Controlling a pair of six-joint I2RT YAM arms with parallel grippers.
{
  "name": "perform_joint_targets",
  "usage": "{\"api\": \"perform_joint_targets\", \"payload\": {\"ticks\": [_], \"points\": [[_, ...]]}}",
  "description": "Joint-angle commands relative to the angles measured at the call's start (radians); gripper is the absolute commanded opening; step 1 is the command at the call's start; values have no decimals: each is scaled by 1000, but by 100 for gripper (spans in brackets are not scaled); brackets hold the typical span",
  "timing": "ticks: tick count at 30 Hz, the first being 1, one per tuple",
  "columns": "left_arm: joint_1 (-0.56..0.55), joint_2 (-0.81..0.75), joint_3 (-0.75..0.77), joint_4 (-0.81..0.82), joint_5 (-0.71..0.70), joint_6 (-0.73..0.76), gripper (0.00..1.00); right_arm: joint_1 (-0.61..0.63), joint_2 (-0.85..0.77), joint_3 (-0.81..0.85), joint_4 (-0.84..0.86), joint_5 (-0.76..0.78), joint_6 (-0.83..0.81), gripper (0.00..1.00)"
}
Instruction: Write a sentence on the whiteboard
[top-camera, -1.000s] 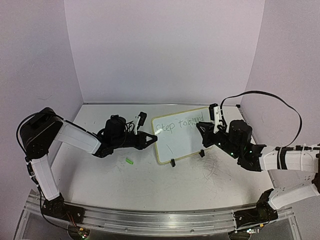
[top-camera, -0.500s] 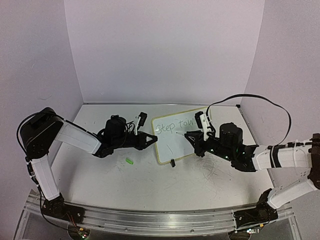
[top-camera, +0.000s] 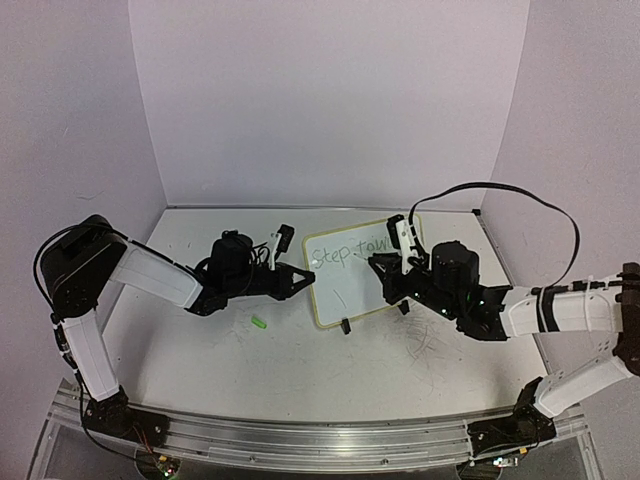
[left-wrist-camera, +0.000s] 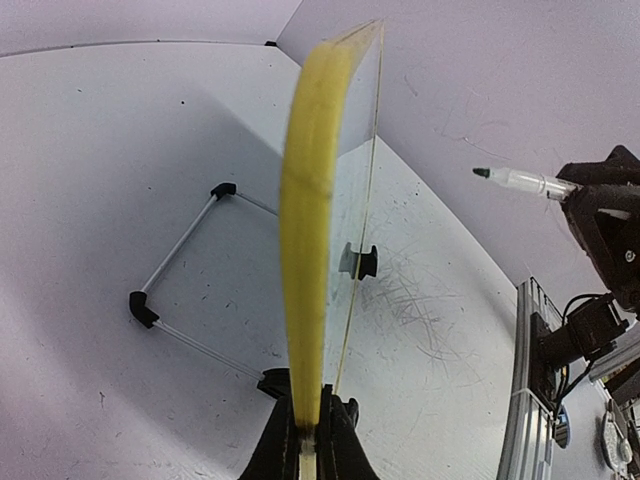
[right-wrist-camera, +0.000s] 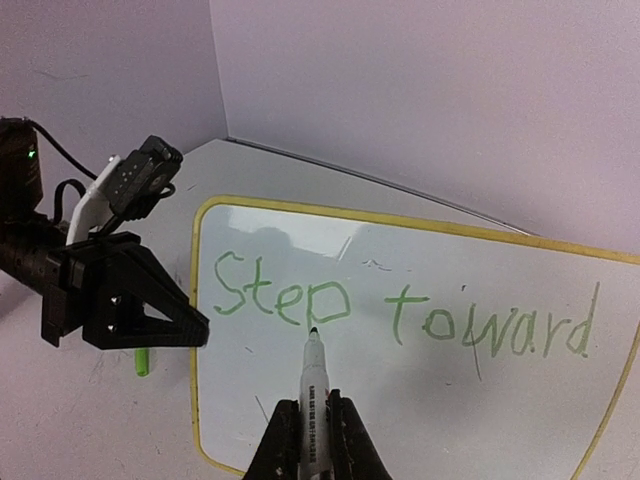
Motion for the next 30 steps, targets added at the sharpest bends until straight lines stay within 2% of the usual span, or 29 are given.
{"api": "perform_joint_targets", "payload": {"ticks": [1, 7, 30], "points": [[-4, 2, 14, -13, -57, 1, 0, 0, -6, 55, 62, 50, 30, 0], [-4, -8, 16, -26, -77, -2, 0, 0, 26, 45, 58, -34, 7, 0], [-7, -7, 16, -45, -107, 9, 0, 57, 70, 6, 84, -66, -23, 0]]}}
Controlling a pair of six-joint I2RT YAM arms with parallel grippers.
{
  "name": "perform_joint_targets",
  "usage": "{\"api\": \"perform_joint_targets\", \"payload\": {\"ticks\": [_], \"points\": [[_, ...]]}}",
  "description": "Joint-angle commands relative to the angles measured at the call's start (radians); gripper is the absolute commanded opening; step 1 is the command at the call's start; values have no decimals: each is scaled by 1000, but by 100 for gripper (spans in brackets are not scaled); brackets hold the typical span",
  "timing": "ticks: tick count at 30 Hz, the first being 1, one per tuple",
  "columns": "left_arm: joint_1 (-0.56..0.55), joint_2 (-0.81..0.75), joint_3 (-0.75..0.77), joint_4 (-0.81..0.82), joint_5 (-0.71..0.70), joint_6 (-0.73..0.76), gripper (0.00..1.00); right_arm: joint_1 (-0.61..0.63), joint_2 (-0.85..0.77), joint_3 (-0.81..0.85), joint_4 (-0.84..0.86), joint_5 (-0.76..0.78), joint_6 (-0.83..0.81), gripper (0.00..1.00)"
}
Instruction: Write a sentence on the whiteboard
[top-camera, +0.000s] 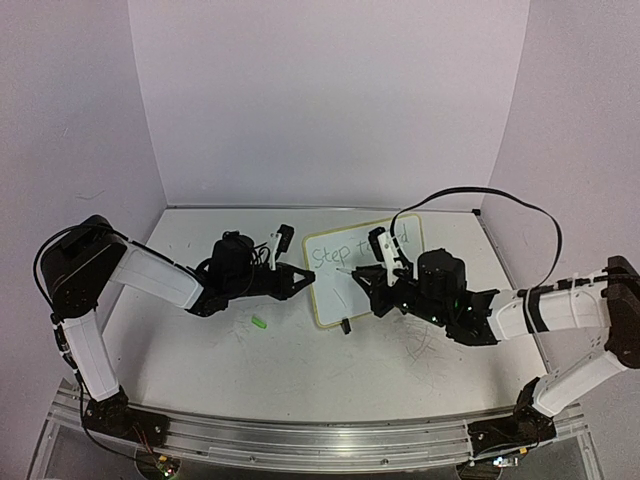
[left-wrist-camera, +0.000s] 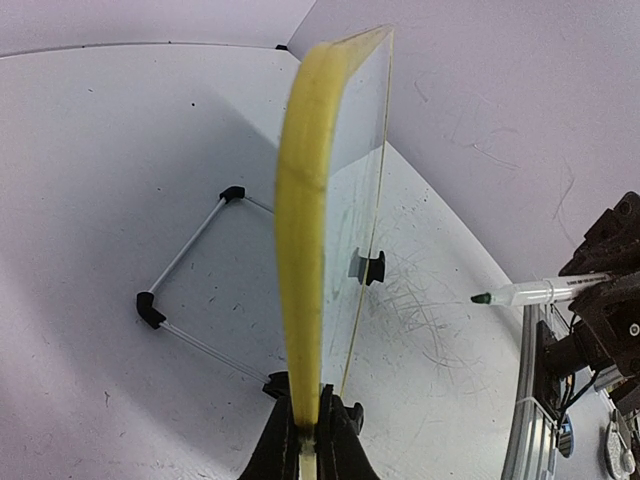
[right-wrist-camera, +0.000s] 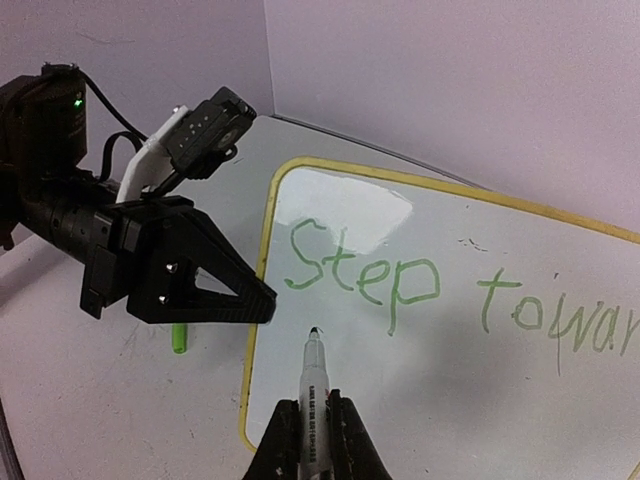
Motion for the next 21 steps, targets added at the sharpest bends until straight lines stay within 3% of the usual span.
{"api": "perform_joint_targets", "payload": {"ticks": [1, 21], "points": [[0, -7, 15, -42, -64, 20, 0, 7, -7, -5, 45, -6, -12, 0], [-5, -11, 18, -50, -67, 25, 0, 39, 56, 34, 12, -11, 0, 0]]}}
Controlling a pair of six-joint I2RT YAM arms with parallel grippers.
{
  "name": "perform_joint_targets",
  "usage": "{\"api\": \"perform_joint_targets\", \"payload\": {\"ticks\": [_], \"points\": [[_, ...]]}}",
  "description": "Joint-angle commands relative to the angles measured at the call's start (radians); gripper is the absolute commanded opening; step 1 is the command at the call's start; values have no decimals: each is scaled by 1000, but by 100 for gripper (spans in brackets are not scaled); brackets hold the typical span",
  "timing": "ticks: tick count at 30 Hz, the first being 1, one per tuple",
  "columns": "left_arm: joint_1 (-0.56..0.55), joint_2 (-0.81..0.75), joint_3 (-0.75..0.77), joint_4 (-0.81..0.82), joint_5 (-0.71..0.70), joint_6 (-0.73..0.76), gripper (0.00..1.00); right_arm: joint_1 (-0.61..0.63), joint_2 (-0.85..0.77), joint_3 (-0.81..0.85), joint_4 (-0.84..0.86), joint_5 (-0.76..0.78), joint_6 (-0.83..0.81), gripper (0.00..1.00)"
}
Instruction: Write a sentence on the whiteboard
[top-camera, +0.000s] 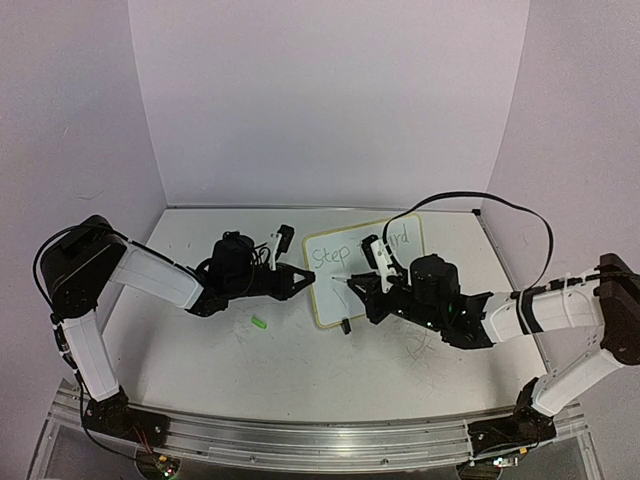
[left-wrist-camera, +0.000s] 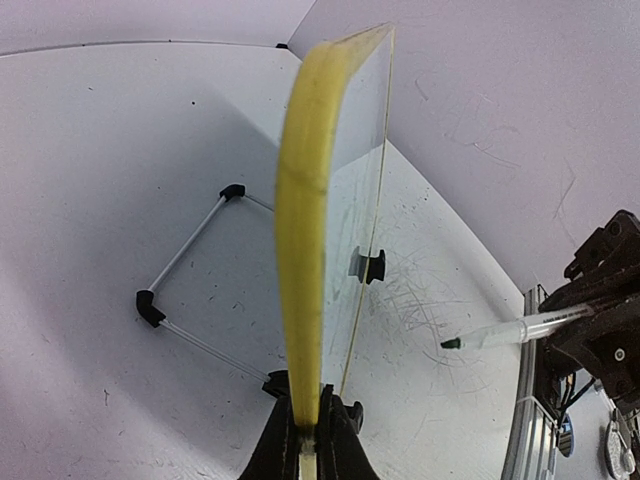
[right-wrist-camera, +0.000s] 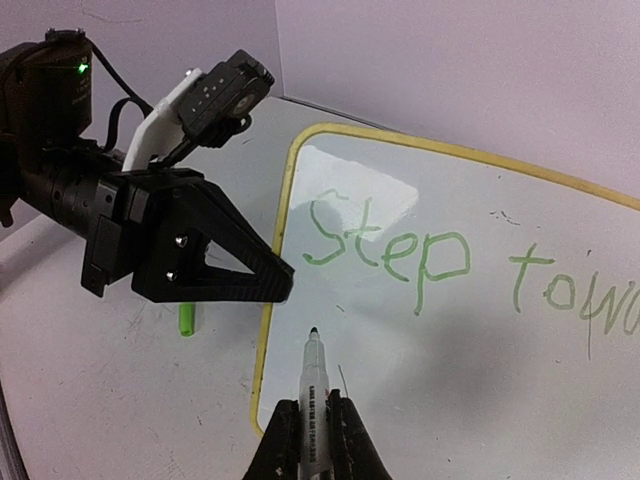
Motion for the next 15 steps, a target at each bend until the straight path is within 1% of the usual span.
{"api": "perform_joint_targets", "payload": {"ticks": [1, 4, 6, 10, 15], "points": [[-3, -8, 18, -45, -65, 26, 0, 13, 20, 35, 13, 6, -3, 0], [-4, -7, 20, -46, -64, 27, 0, 13, 5, 16, 31, 72, 25, 0], [-3, -7, 21, -46, -64, 29, 0, 14, 7, 12, 47, 44, 18, 0], [-5, -5, 25, -47, -61, 34, 0, 18, 64, 63, 22, 5, 16, 0], [-6, -3, 29, -47, -58, 36, 0, 28, 103, 102, 8, 44, 24, 0]]}}
